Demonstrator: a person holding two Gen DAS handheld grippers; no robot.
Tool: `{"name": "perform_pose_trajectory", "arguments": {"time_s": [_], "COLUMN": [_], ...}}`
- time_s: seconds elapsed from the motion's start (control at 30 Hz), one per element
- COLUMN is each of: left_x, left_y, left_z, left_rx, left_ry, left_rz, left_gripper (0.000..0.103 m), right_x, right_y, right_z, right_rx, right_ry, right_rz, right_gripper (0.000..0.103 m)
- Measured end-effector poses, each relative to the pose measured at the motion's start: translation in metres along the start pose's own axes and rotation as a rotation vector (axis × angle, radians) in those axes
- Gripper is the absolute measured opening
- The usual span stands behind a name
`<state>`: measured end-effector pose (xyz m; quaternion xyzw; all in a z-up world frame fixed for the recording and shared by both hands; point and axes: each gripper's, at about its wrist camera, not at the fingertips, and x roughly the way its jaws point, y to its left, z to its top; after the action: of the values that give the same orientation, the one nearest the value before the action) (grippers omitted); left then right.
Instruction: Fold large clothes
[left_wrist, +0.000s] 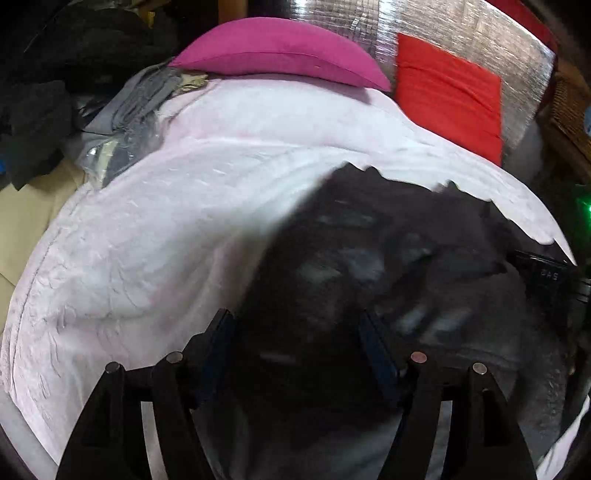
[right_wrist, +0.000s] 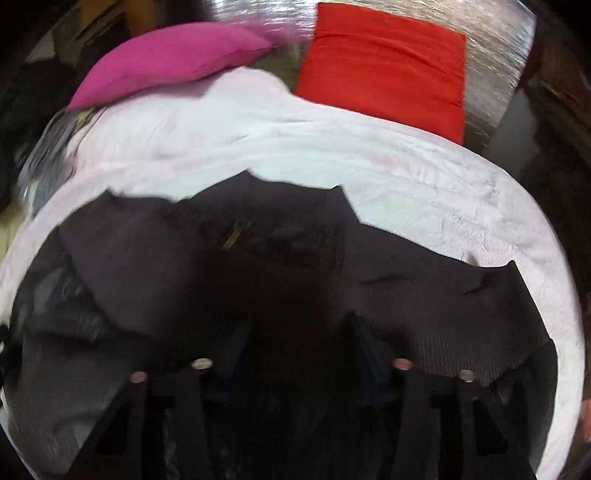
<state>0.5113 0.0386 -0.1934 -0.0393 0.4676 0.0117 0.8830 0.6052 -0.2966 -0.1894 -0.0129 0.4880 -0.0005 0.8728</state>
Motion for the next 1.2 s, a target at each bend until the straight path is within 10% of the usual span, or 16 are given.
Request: {"name": "perform_pose_trajectory", "arguments": {"time_s": [0.2, 0.37, 0.43, 0.5, 0.77, 0.83, 0.93, 1.0, 1.2], "left_x": [0.011, 0.002, -0.003, -0.012, -0.027, -0.026, -0.028, -0.022, -0.014], "left_y": [0.022, 0.032, 0.035, 0.038, 0.052, 0.049, 0.043, 0.040, 0.052], "left_z": [0.008, 0.004, 0.003, 0.003, -0.009, -0.014, -0.025, -0.034, -0.040], "left_rx": [-0.112, -0.140, -0.158, -0.172, -0.249, -0.231, -0.207, -0.188, -0.163], "left_ry": [0.003, -0.008, -0.016, -0.029, -0.017, -0.004, 0.012, 0.047, 0.083], "left_rz": [-0.032, -0.063, -0.076, -0.082, -0.124, -0.120, -0.081, -0.065, 0.009], "left_gripper": [0.071, 0.071, 0.071, 0.072, 0.075, 0.075, 0.075, 0.074, 0.076], "right_x": [0.002, -0.049, -0.083, -0.110, -0.159, -0.143, -0.120, -0.107, -0.144], "right_y": [0.001, -0.040, -0.080, -0.112, -0.218, -0.228, -0.225, -0.217, -0.196], "right_z": [0.004, -0.010, -0.028, -0.043, -0.157, -0.184, -0.200, -0.204, -0.203], "right_rx": [0.048, 0.176, 0.284, 0.361, 0.616, 0.709, 0.721, 0.701, 0.624], "right_ry": [-0.037, -0.112, -0.137, -0.189, -0.255, -0.228, -0.182, -0.121, -0.213], "right_rz": [-0.058, 0.156, 0.226, 0.224, 0.174, 0.272, 0.309, 0.333, 0.175], "right_gripper": [0.030, 0.032, 0.040, 0.091, 0.092, 0.092, 0.080, 0.028, 0.016]}}
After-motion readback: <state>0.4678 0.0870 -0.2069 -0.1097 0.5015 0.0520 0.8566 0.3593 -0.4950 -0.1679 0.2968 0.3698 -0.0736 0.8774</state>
